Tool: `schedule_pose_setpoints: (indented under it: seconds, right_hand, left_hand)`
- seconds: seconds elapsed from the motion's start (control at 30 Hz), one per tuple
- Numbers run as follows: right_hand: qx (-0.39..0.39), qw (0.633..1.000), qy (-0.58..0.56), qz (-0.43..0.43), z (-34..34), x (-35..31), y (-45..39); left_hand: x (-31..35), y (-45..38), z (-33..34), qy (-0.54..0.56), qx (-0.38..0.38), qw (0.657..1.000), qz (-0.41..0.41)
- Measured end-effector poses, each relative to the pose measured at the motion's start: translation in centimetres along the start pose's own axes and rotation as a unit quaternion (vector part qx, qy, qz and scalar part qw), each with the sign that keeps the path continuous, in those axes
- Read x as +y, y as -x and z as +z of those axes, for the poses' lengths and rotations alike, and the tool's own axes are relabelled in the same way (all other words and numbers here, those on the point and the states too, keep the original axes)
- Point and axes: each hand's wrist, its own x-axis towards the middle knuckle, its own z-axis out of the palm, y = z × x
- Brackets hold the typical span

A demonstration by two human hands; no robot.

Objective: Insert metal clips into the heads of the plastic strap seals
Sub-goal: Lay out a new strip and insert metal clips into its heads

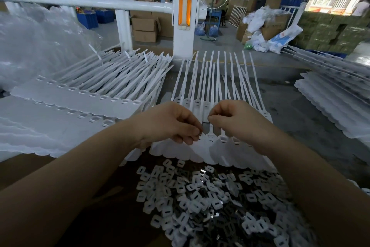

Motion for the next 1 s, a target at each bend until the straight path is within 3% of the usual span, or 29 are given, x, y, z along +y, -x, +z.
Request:
schedule_pose_setpoints:
  seconds: [0.3, 0.63, 0.7, 0.8, 0.9, 1.0]
  right_hand:
    - [-0.069, 0.991, -0.007, -0.110, 0.0, -0.4, 0.3]
    - [-0.046, 0.994, 0.004, -0.096, 0.2, -0.4, 0.2]
    - [-0.046, 0.997, -0.006, -0.067, 0.1, -0.3, 0.1]
    - [-0.041, 0.999, -0.031, -0.014, -0.2, -0.2, 0.0]
    - [-0.033, 0.997, -0.049, 0.045, -0.4, 0.0, -0.1]
    - [-0.022, 0.997, -0.002, 0.079, -0.5, 0.1, -0.2]
  left_hand:
    - [0.1, -0.1, 0.2, 0.078, 0.055, 0.995, -0.031]
    - [0.3, -0.1, 0.2, 0.126, 0.050, 0.990, -0.032]
    - [0.0, -0.3, 0.4, 0.058, 0.075, 0.995, -0.022]
    - [-0.7, -0.6, 0.6, -0.126, 0.103, 0.986, 0.016]
    - [-1.5, -0.9, 0.8, -0.320, 0.064, 0.944, 0.041]
    - [-1.8, -1.2, 1.1, -0.415, 0.056, 0.908, 0.031]
